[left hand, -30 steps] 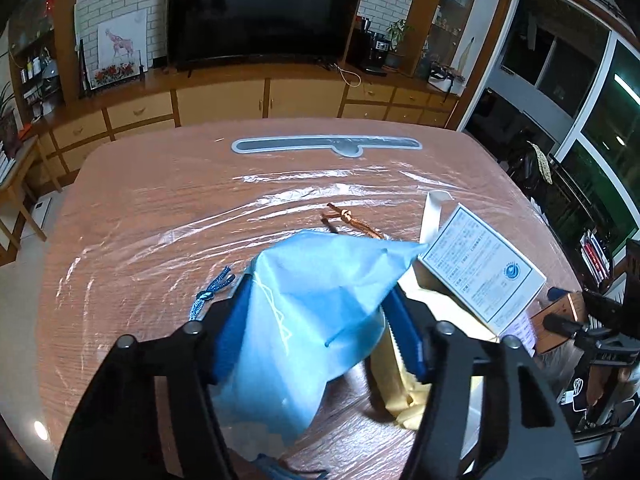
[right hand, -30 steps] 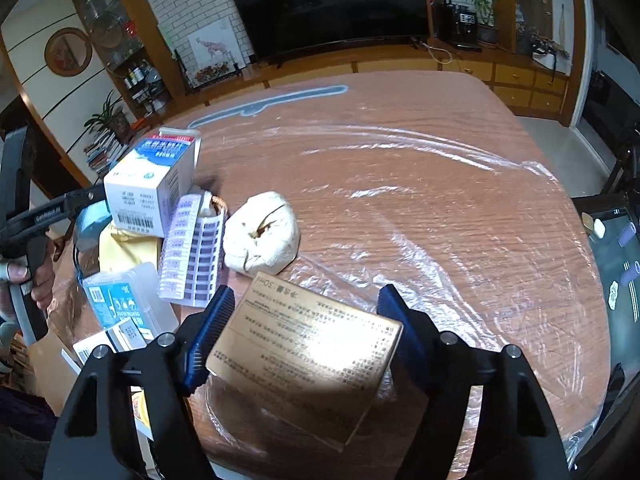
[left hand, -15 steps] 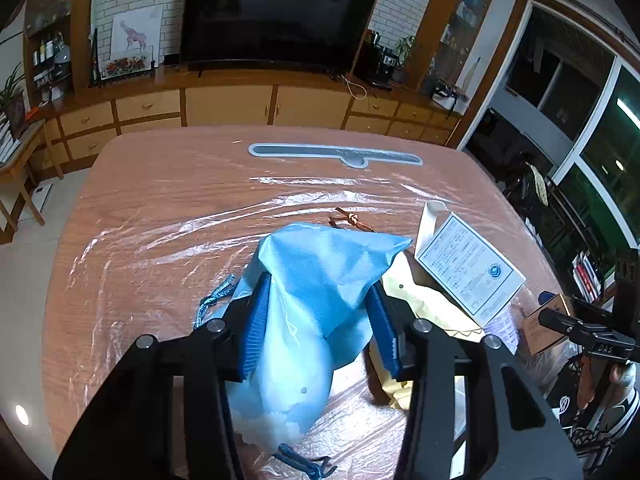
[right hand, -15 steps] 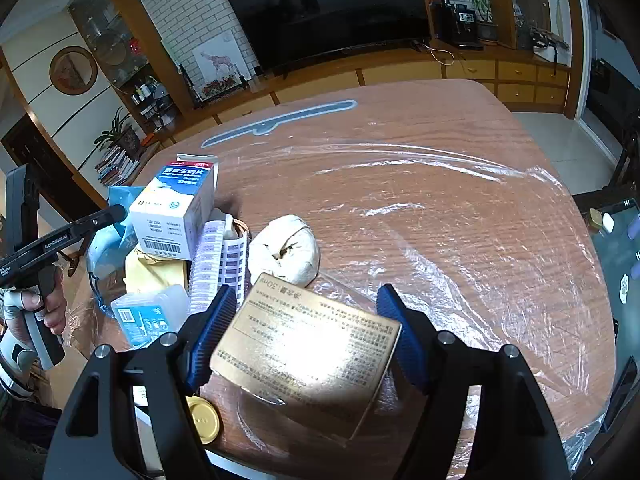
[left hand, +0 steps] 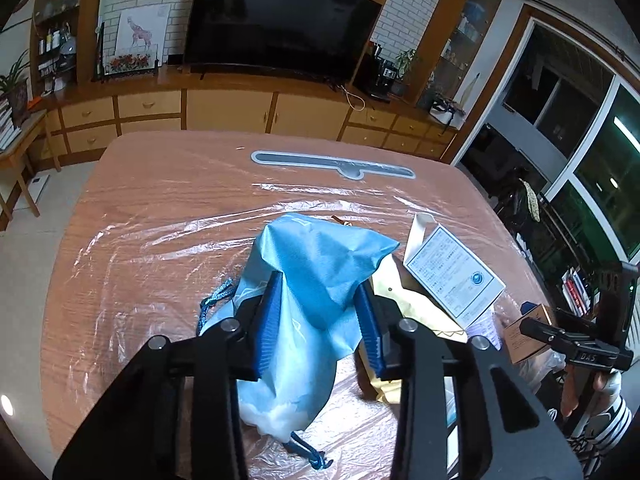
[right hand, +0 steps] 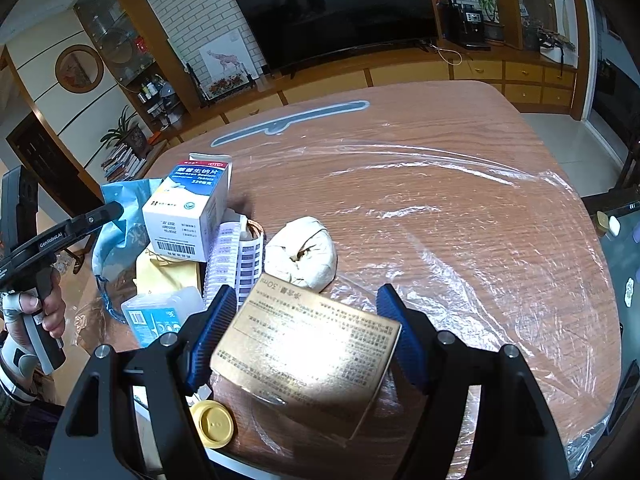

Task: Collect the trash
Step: 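Carry the blue bag in the left tool while the right tool carries the tan card toward the black bin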

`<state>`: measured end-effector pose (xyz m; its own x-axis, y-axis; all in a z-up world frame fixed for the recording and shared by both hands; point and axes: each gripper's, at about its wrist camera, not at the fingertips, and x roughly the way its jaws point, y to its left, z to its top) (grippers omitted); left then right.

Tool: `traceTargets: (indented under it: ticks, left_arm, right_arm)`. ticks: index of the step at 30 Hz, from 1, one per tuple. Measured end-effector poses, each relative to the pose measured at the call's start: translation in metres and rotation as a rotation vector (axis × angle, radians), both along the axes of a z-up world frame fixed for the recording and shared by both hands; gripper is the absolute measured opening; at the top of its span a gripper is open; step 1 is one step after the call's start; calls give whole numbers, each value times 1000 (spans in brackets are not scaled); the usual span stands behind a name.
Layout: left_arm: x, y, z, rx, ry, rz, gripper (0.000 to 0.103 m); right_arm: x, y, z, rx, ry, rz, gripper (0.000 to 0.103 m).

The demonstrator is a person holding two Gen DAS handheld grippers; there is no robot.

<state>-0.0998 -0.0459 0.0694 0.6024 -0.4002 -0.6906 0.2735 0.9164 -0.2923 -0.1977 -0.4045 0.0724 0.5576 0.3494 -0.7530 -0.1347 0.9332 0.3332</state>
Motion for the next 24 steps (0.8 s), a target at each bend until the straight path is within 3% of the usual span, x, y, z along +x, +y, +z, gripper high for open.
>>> traceTargets:
  ticks: [6, 10, 13, 14, 16, 18, 24]
  left_arm:
    - [-4, 0, 3, -21, -4, -13, 31]
    - [-3, -2, -5, 10, 9, -11, 30]
    - [-1, -13, -8, 83, 11, -31, 43]
    - [-1, -15, -8, 114, 4, -24, 57]
    - [-1, -22, -9, 185, -16, -9, 73]
    - [4, -25, -14, 215, -8, -5, 84]
    - [24, -23, -35, 215, 64, -26, 87]
  right_arm:
    - [1, 1, 1, 0, -4, 4, 72]
    - [3, 2, 0, 3, 0, 6, 72]
    - [2, 3, -1, 4, 7, 14, 72]
    - [2, 4, -1, 5, 10, 15, 72]
    - [2, 5, -1, 9, 12, 17, 72]
    - [2, 5, -2, 13, 16, 19, 72]
    - [3, 7, -1, 16, 25, 29, 72]
